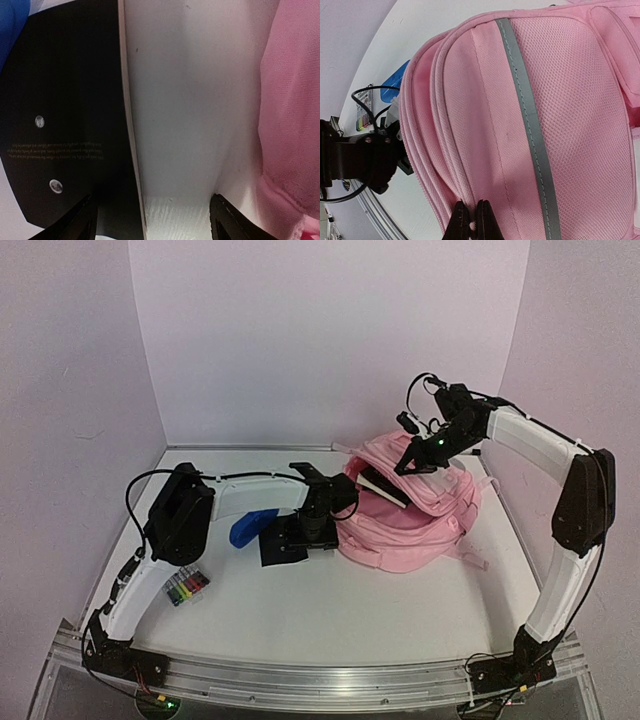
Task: Pack the student bag
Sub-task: Pick up the book from the center of the board.
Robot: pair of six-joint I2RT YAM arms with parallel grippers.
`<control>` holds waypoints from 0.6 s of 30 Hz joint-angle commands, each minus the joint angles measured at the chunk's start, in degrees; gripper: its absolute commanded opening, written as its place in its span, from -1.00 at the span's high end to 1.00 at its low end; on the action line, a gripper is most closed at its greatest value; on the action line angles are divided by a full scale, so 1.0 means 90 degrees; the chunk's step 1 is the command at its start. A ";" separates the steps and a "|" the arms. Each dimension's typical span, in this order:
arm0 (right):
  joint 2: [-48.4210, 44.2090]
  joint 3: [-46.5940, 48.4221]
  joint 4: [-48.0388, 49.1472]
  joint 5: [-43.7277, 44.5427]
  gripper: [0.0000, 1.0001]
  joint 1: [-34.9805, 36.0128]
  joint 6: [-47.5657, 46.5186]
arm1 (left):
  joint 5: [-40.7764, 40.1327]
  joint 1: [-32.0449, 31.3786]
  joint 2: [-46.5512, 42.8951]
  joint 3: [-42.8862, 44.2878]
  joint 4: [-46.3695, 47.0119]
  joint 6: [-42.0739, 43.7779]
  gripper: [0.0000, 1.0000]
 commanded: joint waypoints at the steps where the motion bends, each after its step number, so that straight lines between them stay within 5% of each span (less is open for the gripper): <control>1: -0.0203 -0.0240 0.0143 0.0190 1.00 -0.0136 0.0113 | -0.0311 -0.0005 0.0208 0.0336 -0.0940 -0.0654 -0.50; 9: -0.0262 -0.0396 0.0371 0.0041 1.00 -0.0136 0.0136 | -0.0081 0.0042 0.0374 0.0049 -0.1239 -0.0987 -0.07; 16: -0.0377 -0.0797 0.0442 -0.0310 1.00 -0.0126 0.0121 | 0.0088 0.0068 -0.0061 -0.0347 -0.0946 -0.0786 0.89; 18: -0.0398 -0.0922 0.0486 -0.0369 1.00 -0.0119 0.0121 | 0.0120 0.0058 -0.0216 -0.0370 -0.0856 -0.0664 0.99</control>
